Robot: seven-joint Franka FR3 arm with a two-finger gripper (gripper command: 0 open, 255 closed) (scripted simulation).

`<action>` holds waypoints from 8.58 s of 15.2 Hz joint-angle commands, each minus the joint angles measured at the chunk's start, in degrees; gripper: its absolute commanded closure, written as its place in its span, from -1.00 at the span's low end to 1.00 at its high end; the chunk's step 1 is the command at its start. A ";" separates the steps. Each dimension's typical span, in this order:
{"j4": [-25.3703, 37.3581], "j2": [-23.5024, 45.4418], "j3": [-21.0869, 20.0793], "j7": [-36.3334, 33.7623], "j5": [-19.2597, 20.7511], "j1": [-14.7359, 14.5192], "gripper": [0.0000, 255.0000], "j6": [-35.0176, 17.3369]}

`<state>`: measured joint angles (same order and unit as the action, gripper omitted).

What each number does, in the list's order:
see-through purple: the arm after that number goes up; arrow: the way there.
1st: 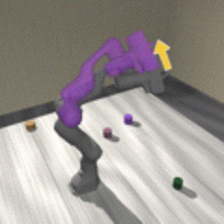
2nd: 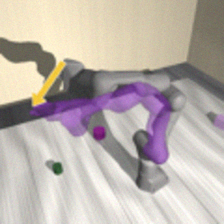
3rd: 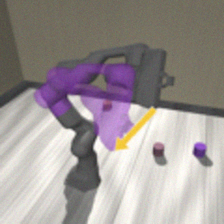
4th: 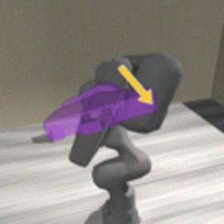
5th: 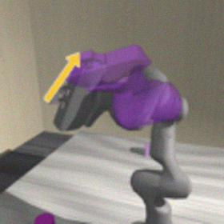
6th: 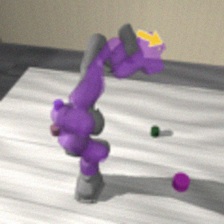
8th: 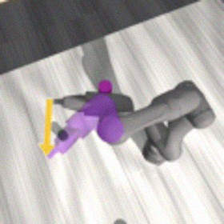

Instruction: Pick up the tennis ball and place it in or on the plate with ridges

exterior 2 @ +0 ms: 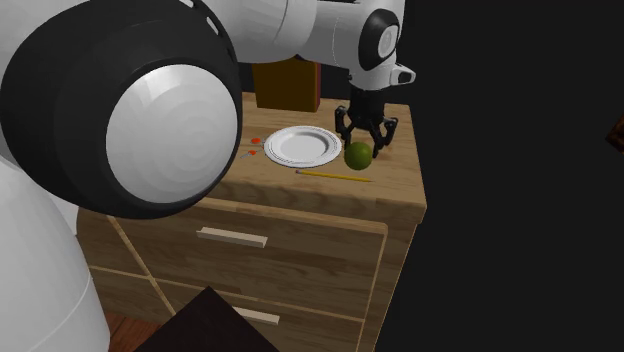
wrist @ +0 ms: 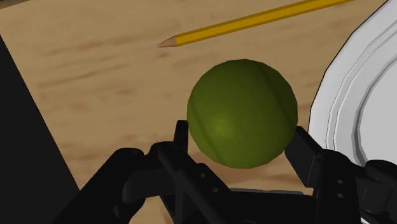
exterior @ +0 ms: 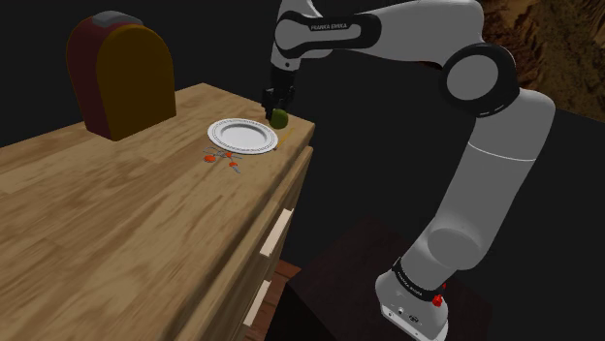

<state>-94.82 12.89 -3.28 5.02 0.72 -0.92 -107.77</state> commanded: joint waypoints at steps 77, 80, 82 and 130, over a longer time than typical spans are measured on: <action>-3.57 -12.18 -1.80 3.35 3.86 -2.30 1.00 9.65; -1.52 -12.01 -1.82 3.46 3.86 -2.32 1.00 11.53; 0.76 -10.61 -3.12 0.87 3.98 -3.67 1.00 12.62; 7.08 -3.04 -7.79 -9.92 5.33 -9.71 -1.00 12.35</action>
<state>-87.78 9.84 -11.07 -4.90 6.05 -10.63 -95.46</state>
